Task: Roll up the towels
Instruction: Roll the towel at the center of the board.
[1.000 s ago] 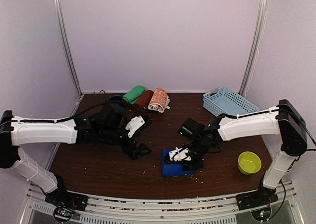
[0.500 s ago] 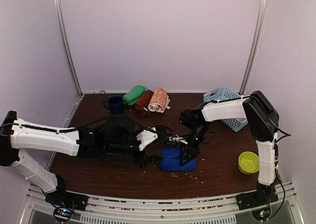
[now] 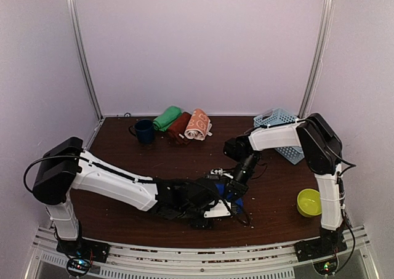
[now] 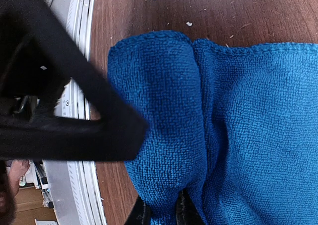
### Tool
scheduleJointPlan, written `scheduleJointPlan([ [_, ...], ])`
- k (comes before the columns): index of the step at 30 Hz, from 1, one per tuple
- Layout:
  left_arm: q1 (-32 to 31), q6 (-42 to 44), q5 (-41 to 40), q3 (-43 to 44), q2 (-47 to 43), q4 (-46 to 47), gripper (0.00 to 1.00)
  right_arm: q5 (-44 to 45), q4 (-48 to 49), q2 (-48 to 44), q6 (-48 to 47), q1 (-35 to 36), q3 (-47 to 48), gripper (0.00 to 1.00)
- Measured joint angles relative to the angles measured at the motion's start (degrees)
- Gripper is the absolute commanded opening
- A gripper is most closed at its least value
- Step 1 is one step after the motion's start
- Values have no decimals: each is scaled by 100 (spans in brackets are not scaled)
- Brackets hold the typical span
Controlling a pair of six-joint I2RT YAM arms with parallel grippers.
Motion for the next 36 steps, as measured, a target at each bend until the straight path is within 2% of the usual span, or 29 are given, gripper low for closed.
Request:
scheduleJointPlan([
  [2,4,81,-229,0,127,39,74,-2,11,-4,0,0,-11,9],
  [6,4,166,-461,0,275,216,60,-4,48,-31,0,0,-44,11],
  [11,-2,203,-494,0,306,457,56,-2,50,-33,39,4,-35,13],
  [16,-31,190,-468,0,308,503,43,35,48,-33,114,70,13,14],
  [18,-35,170,-457,11,341,466,39,50,42,-33,138,92,26,18],
  [23,-39,50,-382,155,435,310,28,118,-140,-111,33,98,70,43],
  [25,-39,-37,-313,256,476,234,27,153,-400,-262,-356,52,76,44],
  [27,-39,-136,-219,328,494,175,25,149,-715,-492,-708,-31,72,43],
  [29,-42,-247,-107,361,494,133,24,131,-824,-796,-780,-192,-15,37],
  [32,-37,-400,-15,372,492,85,21,269,-588,-1274,-428,-527,-337,25],
  [36,-35,-590,127,540,492,-192,20,822,68,-1436,205,-717,-809,19],
])
